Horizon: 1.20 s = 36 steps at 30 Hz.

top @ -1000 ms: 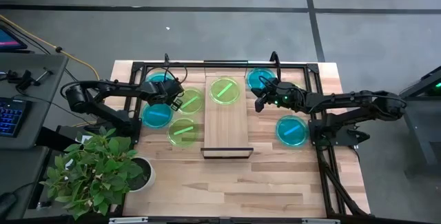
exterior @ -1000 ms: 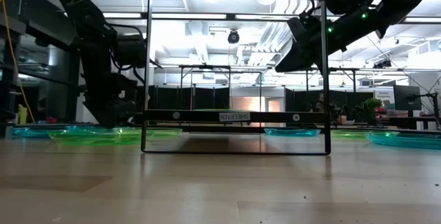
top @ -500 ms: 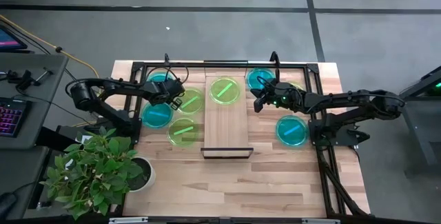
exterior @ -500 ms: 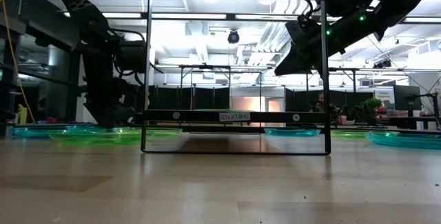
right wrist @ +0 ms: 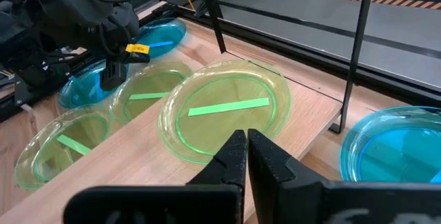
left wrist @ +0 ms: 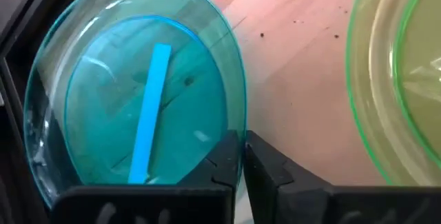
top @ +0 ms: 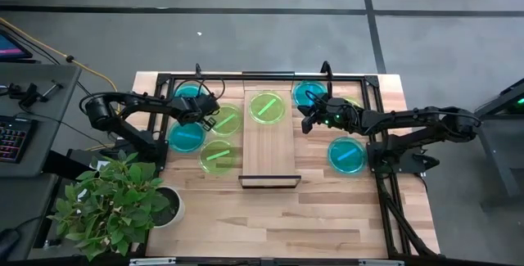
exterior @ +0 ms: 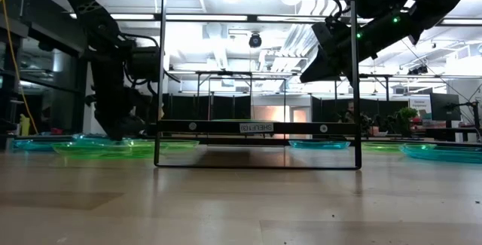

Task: Place and stack plates onto a shelf
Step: Put the top left blue plate on the shelf

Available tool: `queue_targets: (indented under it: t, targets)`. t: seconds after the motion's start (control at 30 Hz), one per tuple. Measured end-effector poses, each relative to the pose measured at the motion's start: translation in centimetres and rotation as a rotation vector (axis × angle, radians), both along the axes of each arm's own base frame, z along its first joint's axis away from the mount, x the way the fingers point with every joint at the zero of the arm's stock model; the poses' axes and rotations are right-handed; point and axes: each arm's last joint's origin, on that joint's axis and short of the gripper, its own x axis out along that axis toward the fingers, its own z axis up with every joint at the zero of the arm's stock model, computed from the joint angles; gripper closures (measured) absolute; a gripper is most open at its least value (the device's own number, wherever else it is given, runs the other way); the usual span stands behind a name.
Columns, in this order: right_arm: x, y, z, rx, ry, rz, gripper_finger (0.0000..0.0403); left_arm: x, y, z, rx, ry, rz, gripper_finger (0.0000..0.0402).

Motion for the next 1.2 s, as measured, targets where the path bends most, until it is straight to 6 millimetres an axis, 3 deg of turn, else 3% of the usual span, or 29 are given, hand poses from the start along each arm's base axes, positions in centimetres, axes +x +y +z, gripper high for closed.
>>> queue_targets:
  t: [0.27, 0.53, 0.67, 0.83, 1.03, 1.2]
  targets:
    - [0.0, 0.0, 0.0, -0.001, 0.001, 0.004, 0.0402, 0.9, -0.5, 1.8, 0.072, 0.039, -0.028, 0.0401]
    - [0.1, 0.0, 0.1, -0.006, -0.014, 0.003, 0.0402, 2.1, -3.6, 5.8, 0.290, -0.054, -0.162, 0.0401]
    - [0.1, 0.0, 0.1, -0.006, -0.013, 0.003, 0.0402, 3.1, -6.2, 8.1, 0.349, -0.196, -0.346, 0.0401]
    - [0.1, 0.0, 0.1, -0.006, -0.013, 0.003, 0.0402, 4.3, -10.3, 10.3, 0.350, -0.377, -0.717, 0.0401]
    - [0.1, 0.0, 0.1, -0.006, -0.013, 0.003, 0.0402, 5.0, -14.8, 11.4, 0.335, -0.492, -1.154, 0.0401]
    - [0.1, 0.0, 0.1, -0.006, -0.012, 0.003, 0.0402, 5.5, -16.4, 10.5, 0.307, -0.441, -1.354, 0.0401]
